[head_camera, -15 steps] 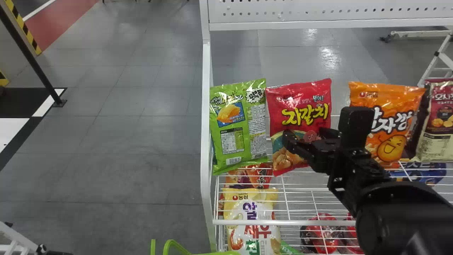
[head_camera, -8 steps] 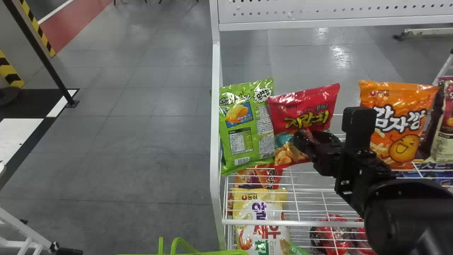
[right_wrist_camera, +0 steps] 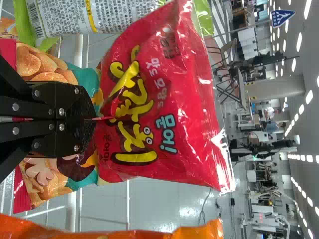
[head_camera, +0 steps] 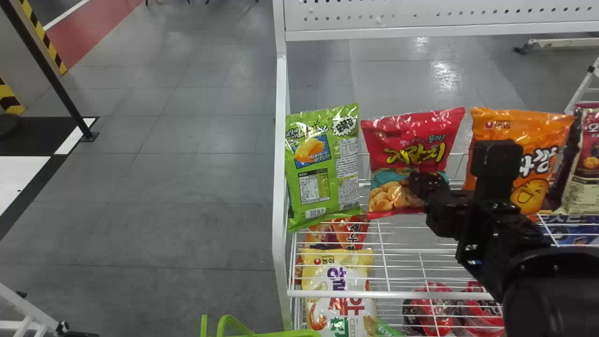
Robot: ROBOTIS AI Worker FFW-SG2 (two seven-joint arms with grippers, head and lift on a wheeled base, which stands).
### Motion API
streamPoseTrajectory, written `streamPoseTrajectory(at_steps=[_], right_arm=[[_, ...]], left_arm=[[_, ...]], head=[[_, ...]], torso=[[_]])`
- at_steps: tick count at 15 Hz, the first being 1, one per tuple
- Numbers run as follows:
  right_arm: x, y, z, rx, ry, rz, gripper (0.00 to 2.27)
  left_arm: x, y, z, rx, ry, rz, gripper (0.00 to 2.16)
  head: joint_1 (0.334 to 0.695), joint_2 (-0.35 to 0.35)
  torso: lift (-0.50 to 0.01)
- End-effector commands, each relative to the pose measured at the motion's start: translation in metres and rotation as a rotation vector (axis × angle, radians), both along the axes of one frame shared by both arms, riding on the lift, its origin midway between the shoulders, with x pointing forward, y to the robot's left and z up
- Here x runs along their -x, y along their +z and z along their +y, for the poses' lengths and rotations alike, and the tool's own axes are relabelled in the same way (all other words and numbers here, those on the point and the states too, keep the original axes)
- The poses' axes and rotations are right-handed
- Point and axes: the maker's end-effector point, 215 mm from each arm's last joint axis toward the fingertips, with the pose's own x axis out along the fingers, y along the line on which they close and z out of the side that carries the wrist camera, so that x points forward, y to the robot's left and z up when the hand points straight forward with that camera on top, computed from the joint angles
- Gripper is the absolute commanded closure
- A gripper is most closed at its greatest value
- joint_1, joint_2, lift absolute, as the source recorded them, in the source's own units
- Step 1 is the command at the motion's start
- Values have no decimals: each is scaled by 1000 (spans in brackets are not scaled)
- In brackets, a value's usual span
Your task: Hold basket handle with left hand then pick Jagalchi snack with right hand and place into basket
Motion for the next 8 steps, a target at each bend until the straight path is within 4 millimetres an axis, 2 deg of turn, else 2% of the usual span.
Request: streamPoseTrajectory(at_steps=[1,6,8], right_arm=[[23,9,-7,1,-5,45,2250],[89,27,-8,14,13,166,2250],[121,14,-11,22,17,254,2250]], left_arm=[[-1,2,0,9,-4,-8,2142],[-1,2,1,11,-4,-9,2142],[-2,2,0,11,-3,-14,2142]], head=[[695,61],[695,56],[695,57]], torso=[[-9],[-9],[-9]])
